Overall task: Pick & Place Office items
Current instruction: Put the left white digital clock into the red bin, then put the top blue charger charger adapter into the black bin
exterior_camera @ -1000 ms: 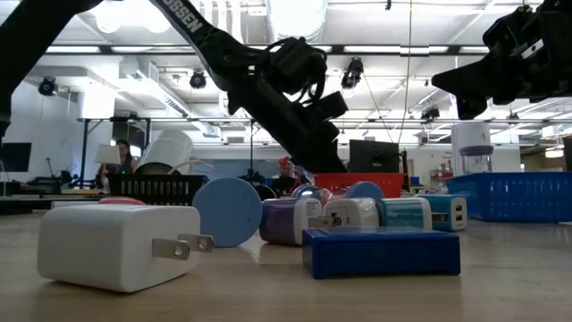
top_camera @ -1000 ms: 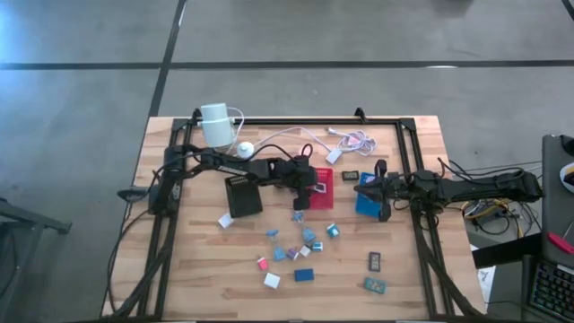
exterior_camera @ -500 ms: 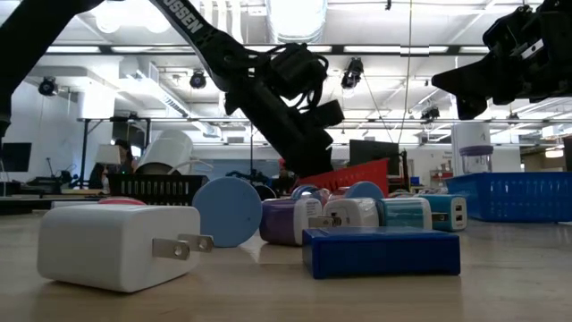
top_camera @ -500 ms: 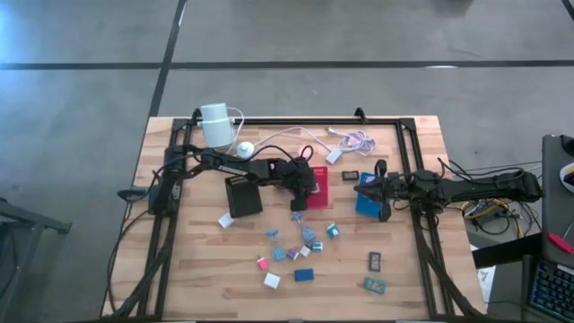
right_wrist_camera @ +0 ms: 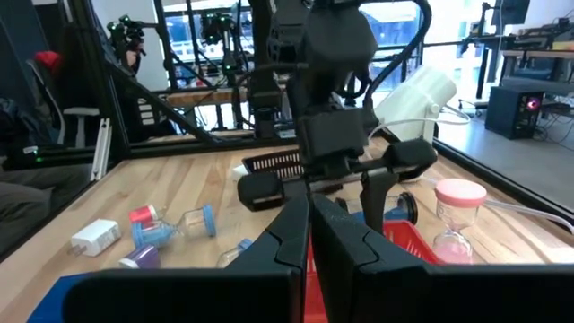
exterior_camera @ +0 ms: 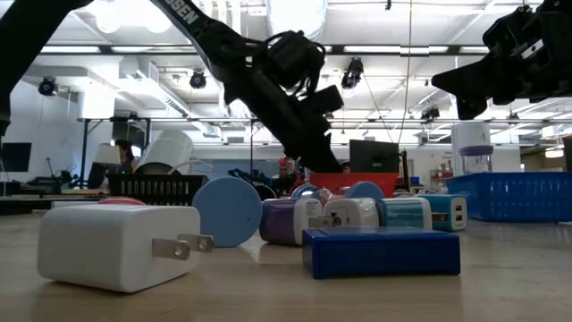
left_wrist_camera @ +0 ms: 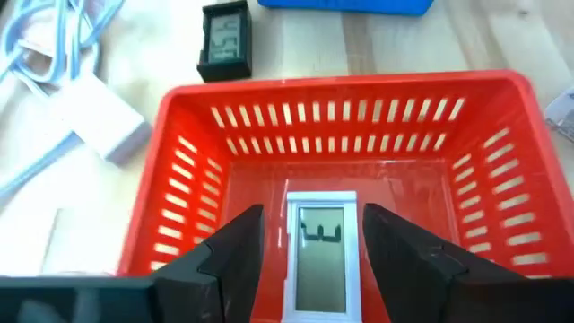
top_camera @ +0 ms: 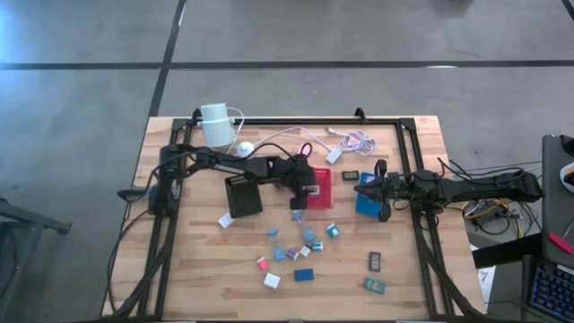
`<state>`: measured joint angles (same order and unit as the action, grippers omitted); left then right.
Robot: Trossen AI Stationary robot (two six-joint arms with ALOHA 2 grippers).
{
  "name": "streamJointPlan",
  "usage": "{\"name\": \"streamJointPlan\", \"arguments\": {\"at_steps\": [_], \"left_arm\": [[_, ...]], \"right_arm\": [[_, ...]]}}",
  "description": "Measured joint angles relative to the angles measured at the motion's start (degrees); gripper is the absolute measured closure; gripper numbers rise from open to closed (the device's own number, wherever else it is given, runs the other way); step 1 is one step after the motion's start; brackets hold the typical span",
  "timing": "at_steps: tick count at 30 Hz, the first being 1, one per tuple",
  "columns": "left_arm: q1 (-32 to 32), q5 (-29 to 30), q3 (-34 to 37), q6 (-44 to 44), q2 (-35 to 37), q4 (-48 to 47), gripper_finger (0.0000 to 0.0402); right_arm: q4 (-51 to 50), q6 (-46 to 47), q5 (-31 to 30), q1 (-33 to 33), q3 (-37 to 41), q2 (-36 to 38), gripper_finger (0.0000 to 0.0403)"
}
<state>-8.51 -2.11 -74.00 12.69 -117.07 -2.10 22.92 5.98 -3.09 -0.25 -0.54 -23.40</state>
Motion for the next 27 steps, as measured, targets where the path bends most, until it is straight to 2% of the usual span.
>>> {"name": "streamJointPlan", "arguments": {"at_steps": [7, 13, 17, 23, 27], "left_arm": [[0.0, 0.0, 0.03, 1.28, 2.44, -0.52, 0.0204], [0.0, -2.05, 0.15, 2.49, 12.25, -4.22, 0.0212], [0.2, -3.1, 0.15, 4.24, 21.64, -9.97, 0.0257], [0.55, -4.18, 2.45, 2.55, 35.75, -16.69, 0.0379], [0.5, -5.9, 8.81, 1.39, 45.31, -14.93, 0.039]], "right_arm": [[-0.02, 0.0, -0.02, 0.0, 0.0, -0.02, 0.039], [-0.02, 0.0, -0.02, 0.0, 0.0, -0.02, 0.039], [-0.01, 0.0, 0.02, 0.0, 0.0, -0.02, 0.039], [0.01, 0.0, 0.0, 0.0, 0.0, -0.02, 0.039], [0.02, -0.01, 0.0, 0.0, 0.0, -0.02, 0.039]]}}
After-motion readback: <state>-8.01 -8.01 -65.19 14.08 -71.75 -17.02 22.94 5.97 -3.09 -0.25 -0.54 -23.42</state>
